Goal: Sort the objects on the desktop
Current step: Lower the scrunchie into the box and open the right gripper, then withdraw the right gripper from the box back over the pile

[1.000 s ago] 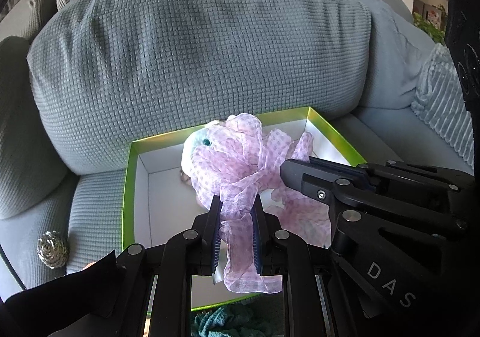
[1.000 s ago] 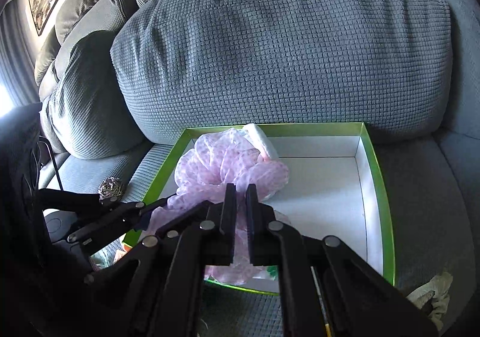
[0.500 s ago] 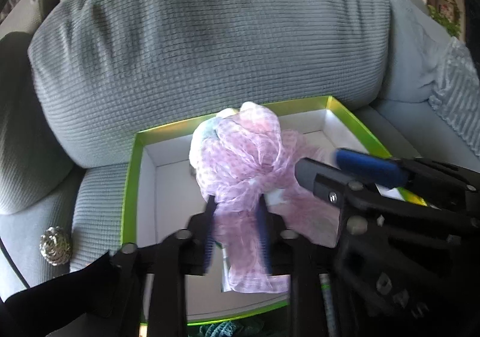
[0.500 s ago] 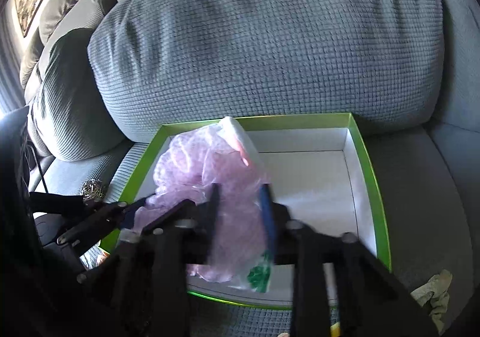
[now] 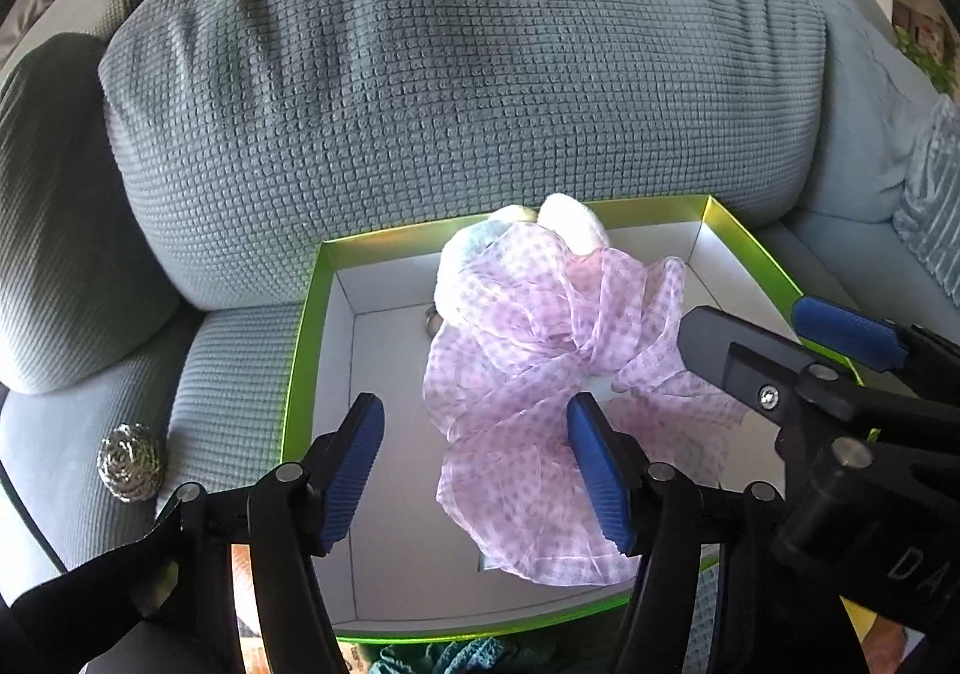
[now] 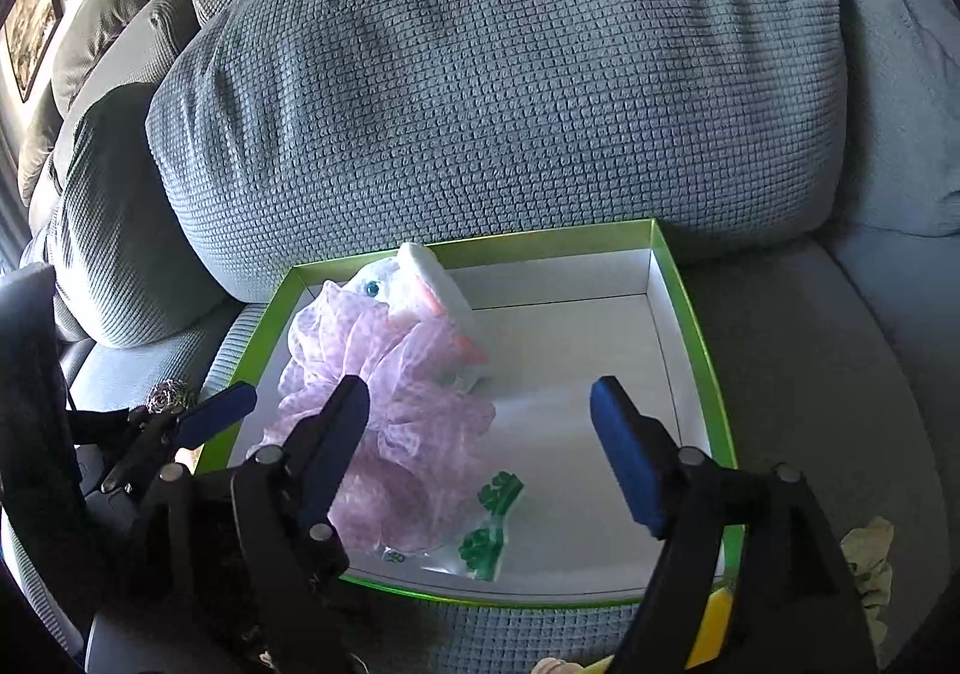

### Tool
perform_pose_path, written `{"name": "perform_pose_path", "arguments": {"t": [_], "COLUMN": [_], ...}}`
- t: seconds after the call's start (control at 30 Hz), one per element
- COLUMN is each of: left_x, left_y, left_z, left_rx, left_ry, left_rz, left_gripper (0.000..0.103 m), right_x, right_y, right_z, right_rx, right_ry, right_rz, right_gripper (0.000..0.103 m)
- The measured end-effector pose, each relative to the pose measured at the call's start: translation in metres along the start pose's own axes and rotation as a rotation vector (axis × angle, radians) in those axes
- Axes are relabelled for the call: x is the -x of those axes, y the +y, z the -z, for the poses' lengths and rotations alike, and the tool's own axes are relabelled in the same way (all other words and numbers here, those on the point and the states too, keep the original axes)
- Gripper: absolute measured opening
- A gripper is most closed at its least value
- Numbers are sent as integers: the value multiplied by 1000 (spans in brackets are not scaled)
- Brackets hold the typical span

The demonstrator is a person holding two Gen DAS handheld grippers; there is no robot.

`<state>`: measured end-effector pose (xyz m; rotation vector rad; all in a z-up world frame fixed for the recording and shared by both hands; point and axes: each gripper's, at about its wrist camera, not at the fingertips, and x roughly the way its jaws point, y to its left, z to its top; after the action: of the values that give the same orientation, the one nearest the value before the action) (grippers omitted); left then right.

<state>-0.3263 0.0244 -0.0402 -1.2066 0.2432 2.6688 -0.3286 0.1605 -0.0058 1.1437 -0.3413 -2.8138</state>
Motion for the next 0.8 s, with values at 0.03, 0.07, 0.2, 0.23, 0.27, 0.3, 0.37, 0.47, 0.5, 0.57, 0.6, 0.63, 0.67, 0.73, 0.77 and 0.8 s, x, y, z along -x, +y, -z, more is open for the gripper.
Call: {"name": "perform_pose_path", "arguments": {"t": [0.03, 0.07, 0.2, 0.23, 0.27, 0.3, 0.37, 0.47, 0.5, 0.57, 0.6, 0.63, 0.67, 0.73, 0.77, 0.8], "left_x": [1, 1, 3, 4, 5, 6, 7, 10, 11, 14, 16, 18, 20, 26, 28, 31], "left_y": [0, 0, 1, 2, 2, 3, 5, 7, 7, 8, 9, 8, 8, 8, 7, 6], "left_z": [1, 1, 1, 2, 2, 2, 3, 4, 5, 5, 5, 5, 5, 5, 5, 5], "left_rx": [-1, -2, 0, 3, 5, 8, 10, 16, 19, 24, 25, 27, 29, 29, 28, 25], "left_ry": [-1, -1, 0, 0, 0, 2, 6, 11, 11, 8, 7, 4, -1, -13, -18, -24], "left_rz": [-1, -1, 1, 2, 2, -1, -5, -5, -5, -5, -3, -1, 1, 6, 6, 8], "left_gripper": [64, 64, 64, 64, 64, 64, 64, 65, 65, 65, 65, 65, 65, 65, 66, 66], "right_x": [1, 0, 4, 6, 7, 8, 9, 12, 14, 17, 19, 21, 22, 28, 29, 32], "right_y": [0, 0, 0, 1, 1, 1, 2, 1, 1, 2, 2, 2, 2, 2, 2, 3], "right_z": [0, 0, -1, -1, -1, -1, 0, 1, 1, 1, 1, 1, 1, 1, 1, 1], "right_rx": [-2, -3, -1, 0, 1, 1, -4, -15, -20, -24, -27, -29, -30, -30, -29, -28], "right_ry": [1, 1, -2, -5, -5, -4, -2, 0, -2, -2, -1, -1, -3, -9, -12, -16], "right_rz": [0, 0, 4, 4, 5, 6, 10, 15, 15, 9, 7, 6, 5, 0, -1, -2], "right_gripper": [77, 77, 77, 77, 77, 77, 79, 83, 84, 84, 84, 84, 84, 84, 84, 85]}}
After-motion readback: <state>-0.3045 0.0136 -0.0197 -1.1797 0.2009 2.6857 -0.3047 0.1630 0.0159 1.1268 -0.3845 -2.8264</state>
